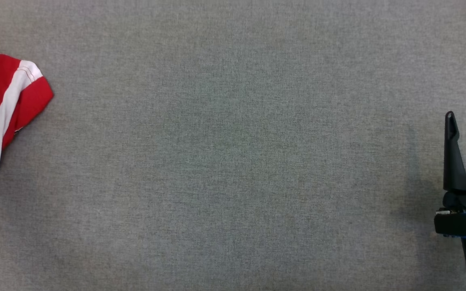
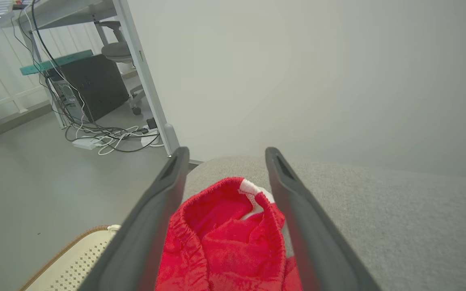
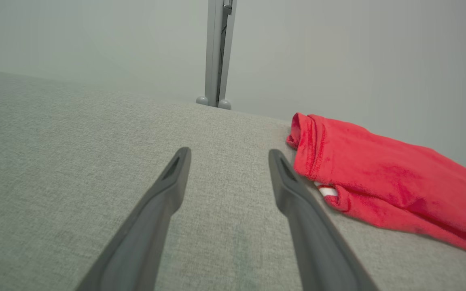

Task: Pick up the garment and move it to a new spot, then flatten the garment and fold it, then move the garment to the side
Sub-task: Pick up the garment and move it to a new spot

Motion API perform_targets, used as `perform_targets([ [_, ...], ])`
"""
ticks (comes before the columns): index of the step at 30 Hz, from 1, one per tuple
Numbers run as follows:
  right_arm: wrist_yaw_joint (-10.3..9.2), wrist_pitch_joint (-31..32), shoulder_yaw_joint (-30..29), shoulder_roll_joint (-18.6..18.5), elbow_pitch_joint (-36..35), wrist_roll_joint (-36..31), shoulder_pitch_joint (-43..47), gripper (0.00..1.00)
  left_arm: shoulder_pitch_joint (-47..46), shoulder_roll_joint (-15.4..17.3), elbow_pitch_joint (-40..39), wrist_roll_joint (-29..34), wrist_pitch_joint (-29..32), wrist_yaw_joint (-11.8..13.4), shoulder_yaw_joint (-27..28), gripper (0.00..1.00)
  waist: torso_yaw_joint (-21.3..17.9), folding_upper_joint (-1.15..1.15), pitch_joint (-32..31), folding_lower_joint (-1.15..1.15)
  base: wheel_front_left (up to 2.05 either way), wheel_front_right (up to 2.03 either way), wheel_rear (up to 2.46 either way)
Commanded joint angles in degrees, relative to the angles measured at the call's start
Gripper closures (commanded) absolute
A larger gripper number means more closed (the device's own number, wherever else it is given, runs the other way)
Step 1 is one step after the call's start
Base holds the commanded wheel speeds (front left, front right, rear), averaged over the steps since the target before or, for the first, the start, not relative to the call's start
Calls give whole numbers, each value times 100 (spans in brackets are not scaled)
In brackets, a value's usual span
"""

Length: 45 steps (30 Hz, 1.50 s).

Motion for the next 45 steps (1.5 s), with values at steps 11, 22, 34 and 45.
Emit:
perform_targets([
  [11,1,189,-93,-26,-354,-52,170,0,-857,150,2235,-241,757,-125,-522,0,153,-2,217,-1,0,0,0],
  [22,1,246,104,-86,-212,7,77,0,-793,-129,2839,-1352,1850,-129,-1249,24,202,-2,28,-1,0,0,0],
  [34,1,-11,266,58,255,170,36,0,-715,507,2391,-2027,925,-113,-2148,100,-30,-2,-525,-1,0,0,0],
  [45,1,-436,528,313,974,351,4,0,-1380,847,1602,-1771,51,-114,-2858,100,-371,-2,-1250,-1,0,0,0],
])
